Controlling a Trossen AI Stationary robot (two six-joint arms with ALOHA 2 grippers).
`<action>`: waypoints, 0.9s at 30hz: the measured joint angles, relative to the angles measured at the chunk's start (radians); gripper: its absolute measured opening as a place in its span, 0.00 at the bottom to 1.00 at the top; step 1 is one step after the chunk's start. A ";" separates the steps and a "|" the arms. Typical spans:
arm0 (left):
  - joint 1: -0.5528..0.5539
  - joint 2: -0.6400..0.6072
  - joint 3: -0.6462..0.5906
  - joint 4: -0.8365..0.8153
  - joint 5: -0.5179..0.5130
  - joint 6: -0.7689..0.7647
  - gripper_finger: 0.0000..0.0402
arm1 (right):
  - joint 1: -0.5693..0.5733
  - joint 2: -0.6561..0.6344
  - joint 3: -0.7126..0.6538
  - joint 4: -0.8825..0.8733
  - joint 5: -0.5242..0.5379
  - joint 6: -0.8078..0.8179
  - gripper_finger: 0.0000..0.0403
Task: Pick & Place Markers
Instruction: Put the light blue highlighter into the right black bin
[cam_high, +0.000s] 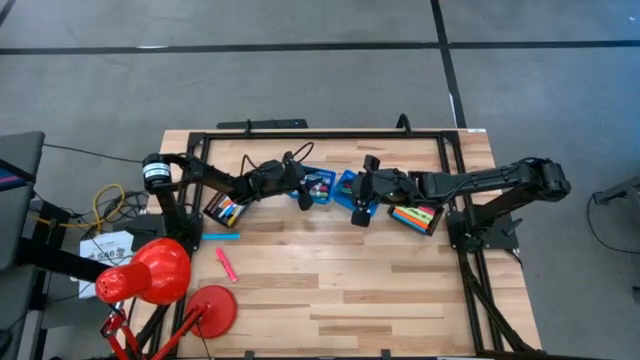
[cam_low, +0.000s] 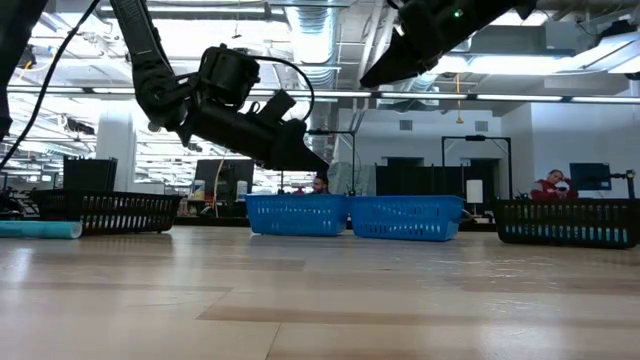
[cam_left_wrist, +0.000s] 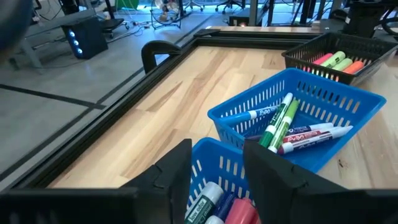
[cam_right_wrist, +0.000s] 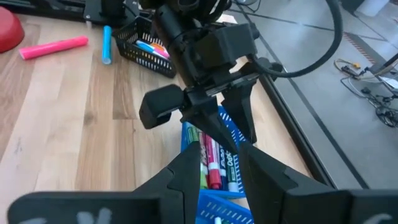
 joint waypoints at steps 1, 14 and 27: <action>0.000 0.000 0.000 0.000 0.000 0.000 0.35 | 0.000 0.000 0.000 -0.002 0.000 0.000 0.24; -0.060 -0.141 0.000 -0.030 0.000 0.000 0.33 | 0.000 0.000 0.000 -0.001 0.000 0.010 0.24; -0.333 -0.547 0.000 -0.874 -0.136 -0.144 0.30 | 0.003 0.000 0.000 -0.045 0.000 0.108 0.24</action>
